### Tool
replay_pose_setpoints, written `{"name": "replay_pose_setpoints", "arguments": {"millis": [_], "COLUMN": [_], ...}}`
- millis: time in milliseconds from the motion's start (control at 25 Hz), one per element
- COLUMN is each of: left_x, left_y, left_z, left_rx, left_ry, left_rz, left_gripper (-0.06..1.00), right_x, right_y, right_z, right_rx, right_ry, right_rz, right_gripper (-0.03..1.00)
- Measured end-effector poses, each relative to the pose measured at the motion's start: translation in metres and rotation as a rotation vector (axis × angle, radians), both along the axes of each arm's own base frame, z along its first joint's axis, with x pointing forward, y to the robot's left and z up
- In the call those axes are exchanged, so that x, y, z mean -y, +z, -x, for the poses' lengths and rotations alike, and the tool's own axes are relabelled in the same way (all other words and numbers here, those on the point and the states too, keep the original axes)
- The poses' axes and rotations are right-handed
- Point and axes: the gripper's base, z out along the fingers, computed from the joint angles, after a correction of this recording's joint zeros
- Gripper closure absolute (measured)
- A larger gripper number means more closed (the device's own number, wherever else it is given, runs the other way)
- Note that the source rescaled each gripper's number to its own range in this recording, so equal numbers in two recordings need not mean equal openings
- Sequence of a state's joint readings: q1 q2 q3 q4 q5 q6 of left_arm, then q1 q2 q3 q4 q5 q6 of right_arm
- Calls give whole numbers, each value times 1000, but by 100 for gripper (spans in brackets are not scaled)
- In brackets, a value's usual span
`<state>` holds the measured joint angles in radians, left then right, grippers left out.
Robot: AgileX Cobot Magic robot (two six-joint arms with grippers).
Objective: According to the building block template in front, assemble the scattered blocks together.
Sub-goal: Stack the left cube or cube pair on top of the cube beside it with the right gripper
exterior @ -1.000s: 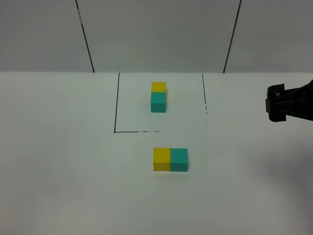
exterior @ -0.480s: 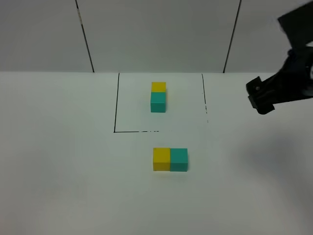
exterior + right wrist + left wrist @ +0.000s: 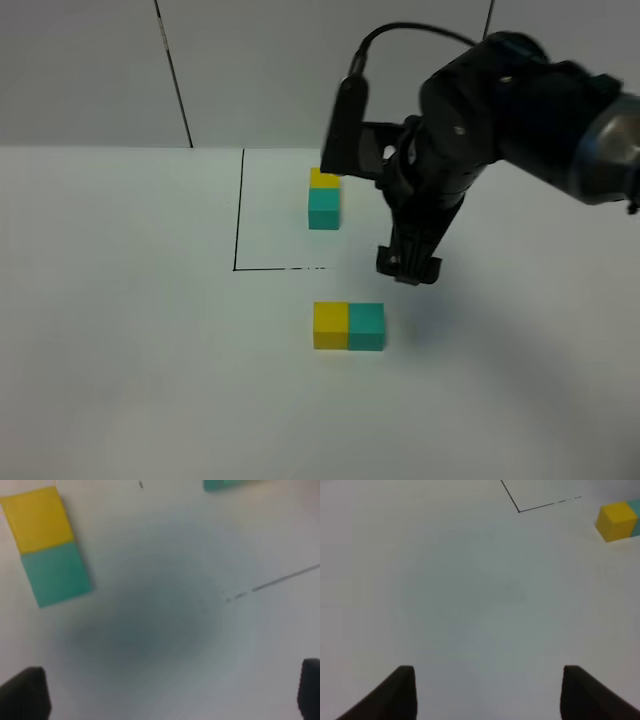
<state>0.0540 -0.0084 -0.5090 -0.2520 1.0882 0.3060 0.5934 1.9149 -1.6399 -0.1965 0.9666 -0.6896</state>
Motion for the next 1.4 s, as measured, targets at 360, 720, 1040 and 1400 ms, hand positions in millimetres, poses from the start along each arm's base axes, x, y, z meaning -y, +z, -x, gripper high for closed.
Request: {"name": "replay_pose_setpoints", "arguments": {"millis": [360,720,1040,1400], "left_x": [0,0,0,0], "left_y": [0,0,0,0], "left_z": [0,0,0,0], "left_rx": [0,0,0,0], "left_ry": [-1,-1,-1,-1], "left_rz": [-1,-1,-1,-1], "left_gripper": [56,56,56,56], "right_x": [-32,-41,-46,-47], "right_y": [-57,-96,-110,-126], "right_z": [-2,-8,-15,-15], "right_rx": [-184,-234,-207,-239], "right_ry": [139,214,225,220], "right_rz": [-23,-11,-23,-12], "right_gripper": [-3,-3,-3,-3]}}
